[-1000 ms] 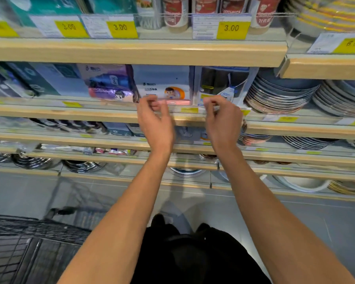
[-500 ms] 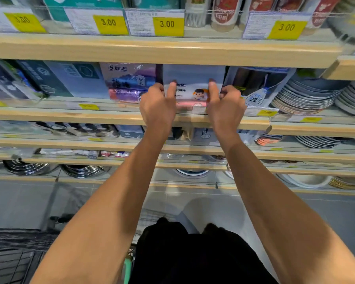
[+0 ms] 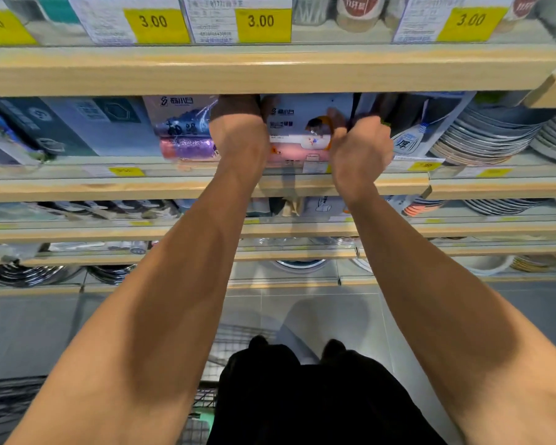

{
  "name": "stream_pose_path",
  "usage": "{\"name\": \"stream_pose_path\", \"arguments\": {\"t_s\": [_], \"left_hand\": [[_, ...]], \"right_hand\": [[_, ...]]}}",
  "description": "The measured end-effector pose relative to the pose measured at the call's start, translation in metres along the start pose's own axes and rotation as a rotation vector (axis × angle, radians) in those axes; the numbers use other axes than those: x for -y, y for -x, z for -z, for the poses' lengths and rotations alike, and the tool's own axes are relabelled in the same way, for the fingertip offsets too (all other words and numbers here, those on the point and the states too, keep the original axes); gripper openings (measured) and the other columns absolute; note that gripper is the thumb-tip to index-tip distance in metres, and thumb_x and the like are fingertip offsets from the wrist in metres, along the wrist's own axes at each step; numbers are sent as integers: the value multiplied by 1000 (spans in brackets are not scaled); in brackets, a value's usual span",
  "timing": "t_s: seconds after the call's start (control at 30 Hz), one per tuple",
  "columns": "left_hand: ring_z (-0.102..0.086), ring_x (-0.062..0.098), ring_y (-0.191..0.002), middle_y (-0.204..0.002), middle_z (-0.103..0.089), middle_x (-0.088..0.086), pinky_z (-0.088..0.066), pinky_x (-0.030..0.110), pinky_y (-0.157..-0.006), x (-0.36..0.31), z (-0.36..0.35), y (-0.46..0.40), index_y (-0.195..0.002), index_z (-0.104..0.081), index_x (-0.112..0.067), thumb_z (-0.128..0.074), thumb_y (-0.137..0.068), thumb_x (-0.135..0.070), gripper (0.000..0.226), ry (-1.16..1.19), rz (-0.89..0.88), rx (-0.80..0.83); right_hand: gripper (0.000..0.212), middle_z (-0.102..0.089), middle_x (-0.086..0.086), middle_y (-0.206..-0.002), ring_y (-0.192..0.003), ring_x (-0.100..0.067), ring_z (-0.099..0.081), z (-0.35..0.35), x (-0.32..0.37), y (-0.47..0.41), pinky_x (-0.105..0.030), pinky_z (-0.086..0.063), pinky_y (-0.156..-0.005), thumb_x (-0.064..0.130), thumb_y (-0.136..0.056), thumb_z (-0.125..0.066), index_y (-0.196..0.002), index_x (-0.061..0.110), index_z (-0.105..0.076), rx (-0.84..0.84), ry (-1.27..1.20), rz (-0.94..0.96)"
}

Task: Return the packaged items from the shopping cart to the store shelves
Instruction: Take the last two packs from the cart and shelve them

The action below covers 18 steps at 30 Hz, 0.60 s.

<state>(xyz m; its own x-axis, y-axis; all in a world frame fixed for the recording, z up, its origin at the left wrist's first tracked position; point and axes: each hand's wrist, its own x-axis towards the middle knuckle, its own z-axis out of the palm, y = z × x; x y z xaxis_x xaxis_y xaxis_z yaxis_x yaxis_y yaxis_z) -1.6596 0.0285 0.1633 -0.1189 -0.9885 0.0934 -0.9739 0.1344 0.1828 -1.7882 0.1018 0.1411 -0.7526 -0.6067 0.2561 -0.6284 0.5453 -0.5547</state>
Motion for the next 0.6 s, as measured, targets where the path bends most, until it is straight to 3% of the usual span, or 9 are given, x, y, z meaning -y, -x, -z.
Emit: {"name": "stream_pose_path", "arguments": {"t_s": [0.1, 0.17, 0.23, 0.33, 0.37, 0.43, 0.5, 0.6], "left_hand": [[-58, 31, -121, -124, -63, 10, -44, 34, -86, -2, 0, -1, -124, -63, -9, -48, -103, -13, 26, -64, -33, 73], [-59, 32, -120, -125, -63, 11, -45, 35, -85, -1, 2, -2, -126, -62, -9, -44, -106, -19, 29, -84, -60, 73], [-61, 32, -112, -117, -65, 12, -39, 35, -76, 0, 4, 4, -120, -64, -8, -39, -107, -25, 33, -57, -68, 9], [-60, 34, -106, -107, -67, 17, -42, 37, -81, 11, -2, 18, -107, -69, -4, -48, -102, -35, 37, 163, 8, -117], [-62, 35, -100, -99, -69, 18, -45, 38, -80, 15, -5, 23, -99, -71, -4, -54, -96, -36, 36, 246, 41, -225], [-63, 33, -71, -70, -67, 15, -43, 33, -62, 20, -7, 33, -72, -71, -8, -64, -81, -32, 27, 321, 44, -453], [-57, 26, -60, -60, -65, 7, -36, 30, -59, 31, -11, 41, -60, -65, -13, -66, -79, -36, 30, 416, 106, -491], [-62, 19, -67, -66, -67, 0, -47, 33, -73, 59, -15, 52, -70, -65, -16, -66, -85, -38, 27, 675, 208, -498]], "right_hand": [[21, -64, -13, -108, -107, -34, -61, 2, 1, -7, -38, -44, -84, 27, -96, -55, -103, 9, -63, 48, -16, -65], [29, -67, -12, -109, -106, -33, -63, 3, 0, -8, -39, -46, -85, 35, -95, -58, -105, 10, -65, 42, -22, -90], [36, -71, -9, -101, -99, -31, -66, -1, -5, -6, -38, -47, -80, 46, -92, -60, -101, 12, -67, 35, -87, -112], [36, -66, 1, -74, -81, -26, -66, -4, -11, 10, -29, -36, -65, 49, -82, -69, -87, 14, -69, -48, -239, -151], [37, -62, 2, -70, -76, -26, -64, -5, -12, 19, -29, -30, -63, 50, -80, -72, -85, 13, -66, -132, -254, -130], [39, -62, -1, -67, -70, -28, -60, -4, -12, 37, -28, -25, -61, 49, -80, -73, -83, 13, -60, -254, -268, -74], [27, -66, 1, -68, -67, -23, -62, -7, -5, 54, -29, -35, -60, 42, -85, -70, -83, 18, -60, -206, -352, -17], [13, -72, 6, -74, -68, -15, -67, -15, 12, 74, -26, -43, -62, 35, -89, -68, -84, 22, -68, -83, -408, 121]]}}
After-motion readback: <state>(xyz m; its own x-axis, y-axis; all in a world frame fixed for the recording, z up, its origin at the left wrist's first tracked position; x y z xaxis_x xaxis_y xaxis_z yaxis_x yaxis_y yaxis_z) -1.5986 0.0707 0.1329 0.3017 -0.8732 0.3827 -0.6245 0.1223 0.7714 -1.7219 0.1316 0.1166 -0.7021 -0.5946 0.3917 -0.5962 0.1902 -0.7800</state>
